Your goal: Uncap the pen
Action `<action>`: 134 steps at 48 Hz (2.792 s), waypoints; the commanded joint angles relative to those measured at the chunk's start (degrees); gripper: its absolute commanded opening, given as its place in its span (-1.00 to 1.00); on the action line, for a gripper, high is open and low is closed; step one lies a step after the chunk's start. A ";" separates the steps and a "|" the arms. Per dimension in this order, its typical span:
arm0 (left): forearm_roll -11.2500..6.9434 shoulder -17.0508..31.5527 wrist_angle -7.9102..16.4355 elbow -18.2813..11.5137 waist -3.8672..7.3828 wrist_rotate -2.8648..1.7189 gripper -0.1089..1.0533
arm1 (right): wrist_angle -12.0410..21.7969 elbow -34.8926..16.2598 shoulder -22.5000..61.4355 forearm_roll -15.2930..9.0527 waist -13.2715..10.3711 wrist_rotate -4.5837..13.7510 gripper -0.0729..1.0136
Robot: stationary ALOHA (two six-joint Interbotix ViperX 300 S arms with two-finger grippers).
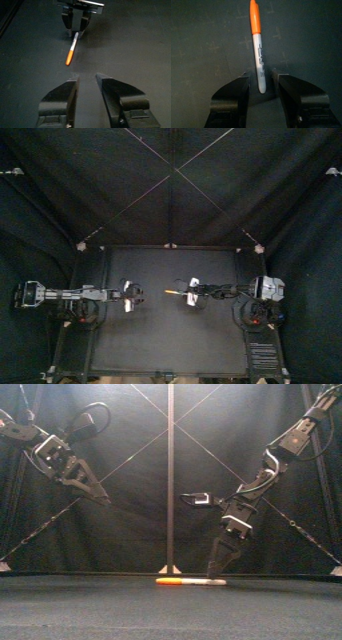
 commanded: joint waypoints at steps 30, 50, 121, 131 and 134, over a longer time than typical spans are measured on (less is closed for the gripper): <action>0.70 6.59 -0.70 -4.66 0.26 0.00 0.61 | 0.18 -2.20 -4.04 0.00 2.99 -0.26 0.09; -4.31 8.09 0.62 -6.42 0.26 -0.18 0.61 | 2.20 -8.35 -7.29 -2.29 7.29 -0.26 0.09; -4.31 14.33 4.48 -9.23 0.88 -0.09 -0.17 | 2.29 -5.80 -9.49 -3.08 8.26 -0.18 0.09; -4.39 12.92 4.48 -7.65 0.88 -0.09 -0.17 | 1.76 -4.22 -10.99 -3.16 7.73 -0.18 0.09; -4.39 12.48 4.66 -7.29 0.88 -0.09 -0.17 | 1.67 -3.78 -11.51 -3.16 7.65 -0.18 0.09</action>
